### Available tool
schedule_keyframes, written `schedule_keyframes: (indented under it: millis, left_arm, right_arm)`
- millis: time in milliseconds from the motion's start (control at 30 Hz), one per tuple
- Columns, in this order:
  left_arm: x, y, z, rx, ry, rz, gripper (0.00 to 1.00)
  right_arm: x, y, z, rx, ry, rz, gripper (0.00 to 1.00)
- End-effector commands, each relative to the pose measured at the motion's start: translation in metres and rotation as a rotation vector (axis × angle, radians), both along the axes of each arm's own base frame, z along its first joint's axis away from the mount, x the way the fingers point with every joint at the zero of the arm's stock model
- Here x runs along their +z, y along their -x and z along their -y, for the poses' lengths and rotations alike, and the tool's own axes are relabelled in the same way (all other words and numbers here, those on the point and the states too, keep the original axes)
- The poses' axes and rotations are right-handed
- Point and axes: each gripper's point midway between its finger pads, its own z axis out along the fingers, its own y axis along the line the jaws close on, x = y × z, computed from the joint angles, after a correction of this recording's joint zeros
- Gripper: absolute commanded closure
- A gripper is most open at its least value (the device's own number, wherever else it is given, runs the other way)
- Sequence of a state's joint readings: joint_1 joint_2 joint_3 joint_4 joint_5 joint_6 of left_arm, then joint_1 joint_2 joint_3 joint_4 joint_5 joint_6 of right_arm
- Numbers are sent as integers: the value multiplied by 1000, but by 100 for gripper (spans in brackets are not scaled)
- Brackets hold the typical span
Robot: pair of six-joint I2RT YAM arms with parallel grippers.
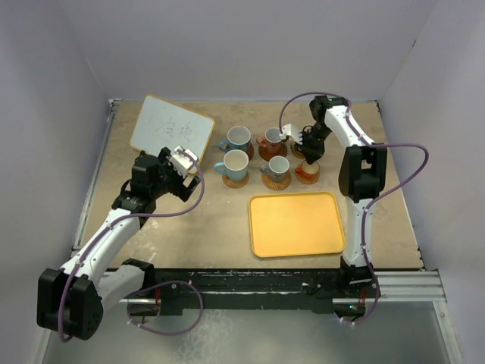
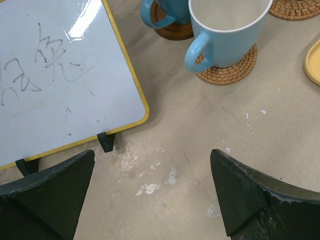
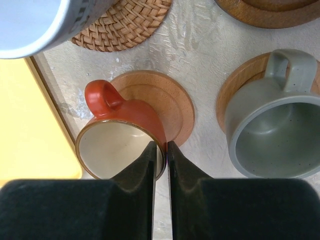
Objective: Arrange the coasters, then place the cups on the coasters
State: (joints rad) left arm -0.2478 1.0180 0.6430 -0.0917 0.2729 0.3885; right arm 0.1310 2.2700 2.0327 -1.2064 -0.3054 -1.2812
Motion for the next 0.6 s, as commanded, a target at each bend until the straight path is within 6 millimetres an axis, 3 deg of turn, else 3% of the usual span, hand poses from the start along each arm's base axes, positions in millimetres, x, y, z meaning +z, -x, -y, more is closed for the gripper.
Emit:
schedule_keyframes:
  millis: [0,333,567]
  left_arm:
    - [11,-5,-2,-6,-2,53,5]
    - [16,-5,-3,0,0,65,5]
    - [22,-7,-7,25,-3,89,6]
  right_arm:
    - [14,-6,-3,-6,5,34,82]
    - [48,-6,-6,-53,-16,113,55]
    - [86,3,-6,-104,-42,198,40]
